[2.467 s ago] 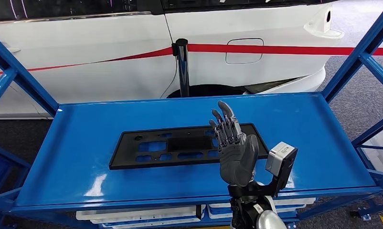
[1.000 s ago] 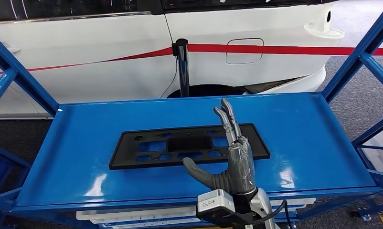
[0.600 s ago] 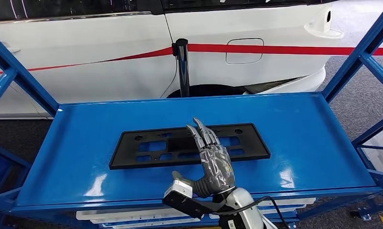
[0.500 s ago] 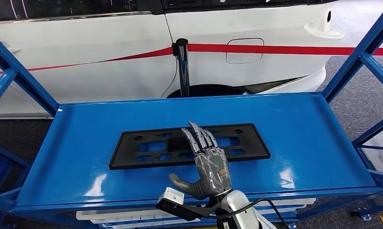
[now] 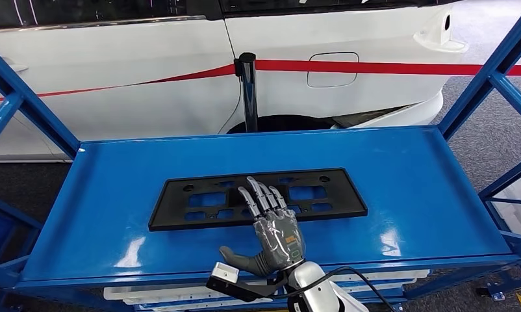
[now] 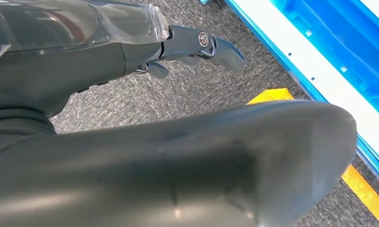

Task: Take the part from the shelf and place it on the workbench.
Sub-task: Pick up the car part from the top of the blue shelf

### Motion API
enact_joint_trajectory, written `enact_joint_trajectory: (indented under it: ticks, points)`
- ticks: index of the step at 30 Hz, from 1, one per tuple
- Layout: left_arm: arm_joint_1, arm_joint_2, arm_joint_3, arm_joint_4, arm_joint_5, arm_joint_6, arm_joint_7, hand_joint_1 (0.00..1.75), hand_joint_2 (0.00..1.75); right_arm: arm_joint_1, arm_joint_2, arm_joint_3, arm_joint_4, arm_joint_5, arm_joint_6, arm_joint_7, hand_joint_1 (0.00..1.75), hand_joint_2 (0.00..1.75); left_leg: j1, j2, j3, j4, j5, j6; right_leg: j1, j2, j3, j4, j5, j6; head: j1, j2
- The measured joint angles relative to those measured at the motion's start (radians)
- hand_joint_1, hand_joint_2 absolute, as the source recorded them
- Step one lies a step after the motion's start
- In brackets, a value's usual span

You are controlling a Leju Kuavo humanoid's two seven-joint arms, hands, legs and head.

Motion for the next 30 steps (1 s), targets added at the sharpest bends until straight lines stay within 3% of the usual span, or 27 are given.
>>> enact_joint_trajectory:
  ticks: [3,7,20,30]
  points:
    - [-0.001,0.0,0.0,0.0,-0.007,0.0,0.0,0.0,0.0,-0.002,0.003,0.002,0.015,0.009,-0.013,0.002,0.0,0.0,0.0,0.0,0.0,0.0,0.0,0.0,0.0,0.0,0.0,0.0,0.0,0.0,0.0,0.0]
    - [-0.005,0.0,0.0,0.0,-0.012,-0.001,0.003,0.0,0.0,-0.01,0.008,0.004,0.056,0.036,-0.037,0.019,0.0,1.75,0.0,0.0,0.0,0.0,0.0,0.0,0.0,0.0,0.0,0.0,0.0,0.0,0.0,0.0]
    - [-0.01,0.0,0.0,-0.001,-0.045,-0.013,0.018,0.0,0.0,-0.041,0.014,-0.013,0.157,0.102,-0.121,0.065,0.0,1.75,0.0,0.0,0.0,0.0,0.0,0.0,0.0,0.0,0.0,0.0,0.0,0.0,0.0,0.0]
    - [-0.014,0.0,0.0,-0.001,-0.05,-0.019,0.019,0.0,0.0,-0.07,0.014,-0.038,0.18,0.106,-0.115,0.065,0.0,1.75,0.0,0.0,0.0,0.0,0.0,0.0,0.0,0.0,0.0,0.0,0.0,0.0,0.0,0.0]
